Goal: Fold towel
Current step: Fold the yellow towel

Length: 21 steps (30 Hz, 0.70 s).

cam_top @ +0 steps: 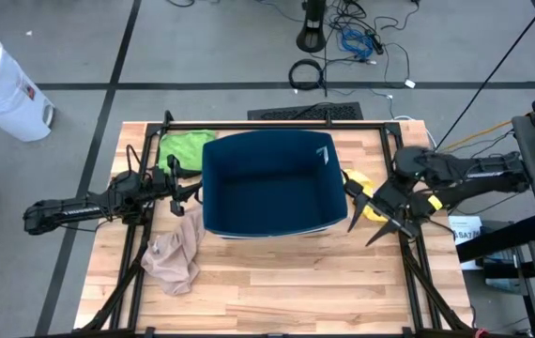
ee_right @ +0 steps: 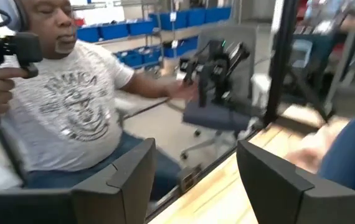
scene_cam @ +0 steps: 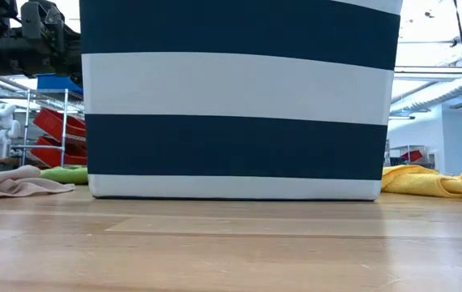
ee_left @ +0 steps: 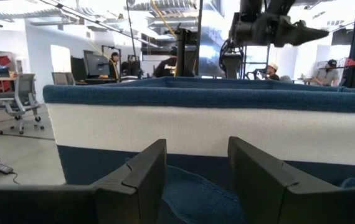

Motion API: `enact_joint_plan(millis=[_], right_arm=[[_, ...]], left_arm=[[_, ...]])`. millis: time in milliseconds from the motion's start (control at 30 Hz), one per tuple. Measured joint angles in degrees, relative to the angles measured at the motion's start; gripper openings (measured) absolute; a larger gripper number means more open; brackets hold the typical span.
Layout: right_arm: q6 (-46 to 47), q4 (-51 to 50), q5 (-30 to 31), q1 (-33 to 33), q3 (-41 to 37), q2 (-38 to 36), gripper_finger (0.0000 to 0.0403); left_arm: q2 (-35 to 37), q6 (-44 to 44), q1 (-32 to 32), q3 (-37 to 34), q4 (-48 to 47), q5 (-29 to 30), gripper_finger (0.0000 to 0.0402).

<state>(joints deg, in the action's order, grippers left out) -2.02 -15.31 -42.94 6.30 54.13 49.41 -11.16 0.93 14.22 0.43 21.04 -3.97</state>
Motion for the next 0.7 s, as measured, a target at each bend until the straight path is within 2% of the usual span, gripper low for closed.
enact_joint_plan(millis=[567,700], right_arm=[[10.81,-17.72,12.13,10.45,0.0,0.24,0.0212],[13.74,-21.79,15.73,12.12,0.0,0.24,0.0212]], left_arm=[[0.0,0.14,0.0,-0.01,0.02,0.02,0.0179],[-0.02,3.52,0.0,-0.02,0.65,0.5,0.0179]])
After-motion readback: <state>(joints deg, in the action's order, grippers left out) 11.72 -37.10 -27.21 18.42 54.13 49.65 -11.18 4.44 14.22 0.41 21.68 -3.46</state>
